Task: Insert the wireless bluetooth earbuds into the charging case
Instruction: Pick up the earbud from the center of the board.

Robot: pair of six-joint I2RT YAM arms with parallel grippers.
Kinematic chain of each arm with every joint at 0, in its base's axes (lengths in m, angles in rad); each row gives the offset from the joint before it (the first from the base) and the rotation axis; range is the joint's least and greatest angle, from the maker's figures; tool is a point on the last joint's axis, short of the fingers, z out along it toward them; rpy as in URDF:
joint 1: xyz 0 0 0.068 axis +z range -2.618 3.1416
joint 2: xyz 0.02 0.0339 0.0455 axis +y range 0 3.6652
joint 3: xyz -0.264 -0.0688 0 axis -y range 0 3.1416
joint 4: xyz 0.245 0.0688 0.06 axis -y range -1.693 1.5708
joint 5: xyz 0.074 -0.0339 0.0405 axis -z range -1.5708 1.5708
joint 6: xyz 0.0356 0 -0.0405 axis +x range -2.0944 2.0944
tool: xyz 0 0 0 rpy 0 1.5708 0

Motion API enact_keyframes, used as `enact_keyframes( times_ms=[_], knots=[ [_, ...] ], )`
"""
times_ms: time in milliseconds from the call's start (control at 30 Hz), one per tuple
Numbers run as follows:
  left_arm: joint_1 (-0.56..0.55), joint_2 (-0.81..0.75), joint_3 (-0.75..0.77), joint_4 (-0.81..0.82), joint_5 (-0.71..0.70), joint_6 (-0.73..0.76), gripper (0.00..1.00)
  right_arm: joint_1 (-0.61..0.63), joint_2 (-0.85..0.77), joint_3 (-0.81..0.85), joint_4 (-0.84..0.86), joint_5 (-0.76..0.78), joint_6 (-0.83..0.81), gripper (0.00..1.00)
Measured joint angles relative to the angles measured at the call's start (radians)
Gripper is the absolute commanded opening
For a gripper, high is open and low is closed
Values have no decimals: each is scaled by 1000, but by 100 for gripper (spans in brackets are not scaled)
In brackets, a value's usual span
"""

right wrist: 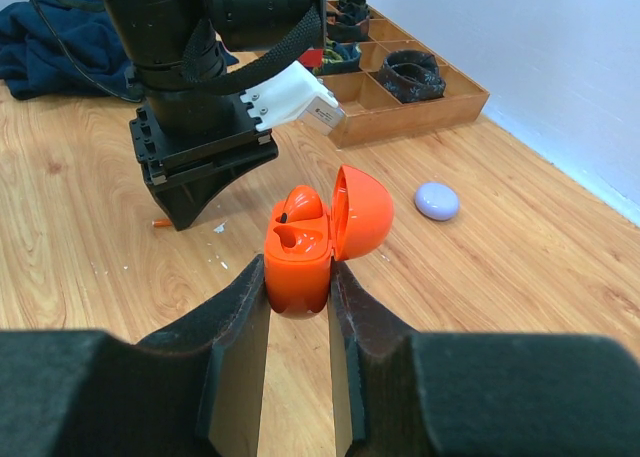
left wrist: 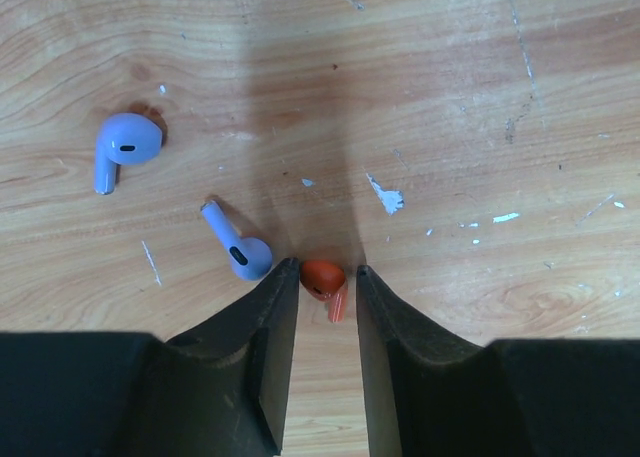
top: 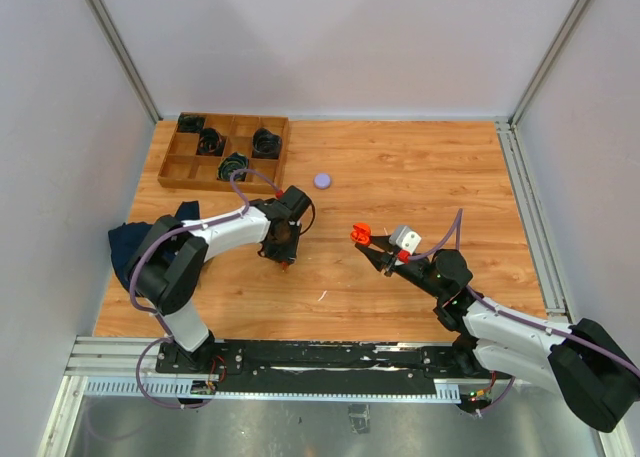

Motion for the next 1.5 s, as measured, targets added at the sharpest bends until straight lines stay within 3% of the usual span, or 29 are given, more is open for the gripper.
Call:
enact_keyframes(
  times_ms=[667, 1000, 1500],
  knots=[
    [3, -22, -10, 2, 16, 2, 19, 0, -8, 0, -16, 5, -5, 10],
    [-7, -239, -54, 86, 6, -34, 16, 0, -39, 0, -23, 6, -5, 9],
    [-201, -519, -111, 369, -106, -73, 14, 0, -22, 0, -13, 7, -5, 9]
  ],
)
